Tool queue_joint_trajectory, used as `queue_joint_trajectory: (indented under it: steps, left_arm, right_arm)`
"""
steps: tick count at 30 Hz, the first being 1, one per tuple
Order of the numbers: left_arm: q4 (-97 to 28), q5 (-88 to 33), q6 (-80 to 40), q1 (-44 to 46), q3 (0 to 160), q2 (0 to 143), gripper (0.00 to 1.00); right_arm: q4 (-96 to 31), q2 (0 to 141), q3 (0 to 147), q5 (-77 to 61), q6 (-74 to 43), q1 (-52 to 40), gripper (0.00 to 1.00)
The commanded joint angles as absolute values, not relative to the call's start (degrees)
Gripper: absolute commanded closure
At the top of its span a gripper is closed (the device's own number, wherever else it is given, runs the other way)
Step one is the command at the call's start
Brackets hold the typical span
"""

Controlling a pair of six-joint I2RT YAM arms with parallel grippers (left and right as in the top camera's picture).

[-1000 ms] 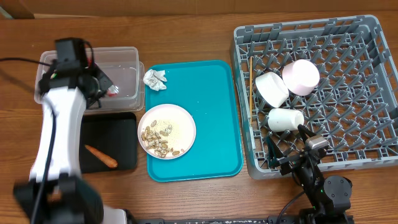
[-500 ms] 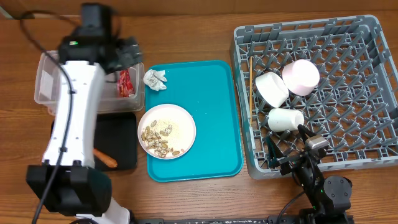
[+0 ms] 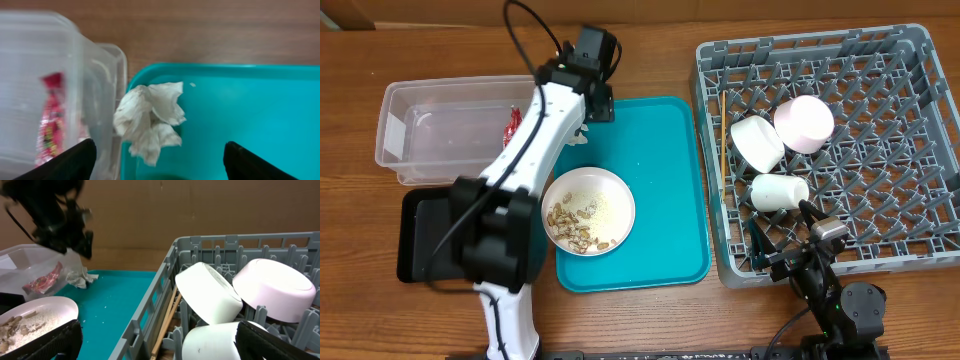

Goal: Sort waste into correct bins and load items into the dishwasher
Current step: 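Reach the left gripper to the white tissue and grasp it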

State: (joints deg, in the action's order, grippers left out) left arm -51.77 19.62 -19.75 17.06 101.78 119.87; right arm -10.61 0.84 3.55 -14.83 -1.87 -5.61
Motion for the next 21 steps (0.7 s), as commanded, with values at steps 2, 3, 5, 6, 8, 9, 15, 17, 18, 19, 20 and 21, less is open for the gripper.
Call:
queue_joint_trajectory:
  steps: [2, 3, 5, 6, 8, 9, 15, 17, 18, 19, 20, 21]
  left_arm:
    - [-51.8, 22.0, -20.4, 16.4, 102.5, 124.5, 0.21]
    - [-52.0, 22.0, -20.4, 16.4, 102.5, 125.4, 0.21]
    - [-52.0, 22.0, -20.4, 16.4, 102.5, 126.9, 0.22]
    - [-52.0, 22.0, -20.4, 16.5, 102.5, 127.4, 0.25]
    - [-51.6, 22.0, -20.4, 16.5, 102.5, 128.2, 0.35]
    - [-51.4, 22.0, -20.4, 16.4, 102.5, 128.6, 0.45]
    - [-51.0, 20.6, -19.7, 16.4, 102.7, 128.7, 0.96]
    - [-52.9, 19.2, -19.3, 16.6, 103.8, 128.1, 0.96]
    - [-54.3, 18.7, -19.3, 16.6, 104.9, 127.7, 0.96]
    - [-56.5, 18.1, -19.5, 16.6, 106.7, 127.1, 0.96]
    - [-58.8, 17.9, -20.4, 16.6, 108.6, 126.5, 0.96]
    - [-61.7, 18.0, -21.9, 16.6, 110.8, 125.8, 0.96]
  right_arm:
    - [-10.3, 0.2, 3.3, -15.1, -1.7, -5.2, 0.00]
    - [-10.3, 0.2, 3.3, -15.1, -1.7, -5.2, 0.00]
    - [-10.3, 0.2, 3.3, -15.1, -1.7, -5.2, 0.00]
    - [-10.3, 0.2, 3.3, -15.1, -1.7, -5.2, 0.00]
    - [-10.3, 0.2, 3.3, -15.1, -1.7, -5.2, 0.00]
    - [-10.3, 0.2, 3.3, -15.1, -1.7, -5.2, 0.00]
    - [-10.3, 0.2, 3.3, -15.1, -1.7, -5.2, 0.00]
    - [-10.3, 0.2, 3.3, -15.1, -1.7, -5.2, 0.00]
    - [-10.3, 0.2, 3.3, -15.1, -1.7, -5.2, 0.00]
    - [-10.3, 0.2, 3.3, -15.1, -1.7, -5.2, 0.00]
    - [-10.3, 0.2, 3.3, -15.1, -1.7, -5.2, 0.00]
    - [-10.3, 0.2, 3.3, -15.1, -1.7, -5.2, 0.00]
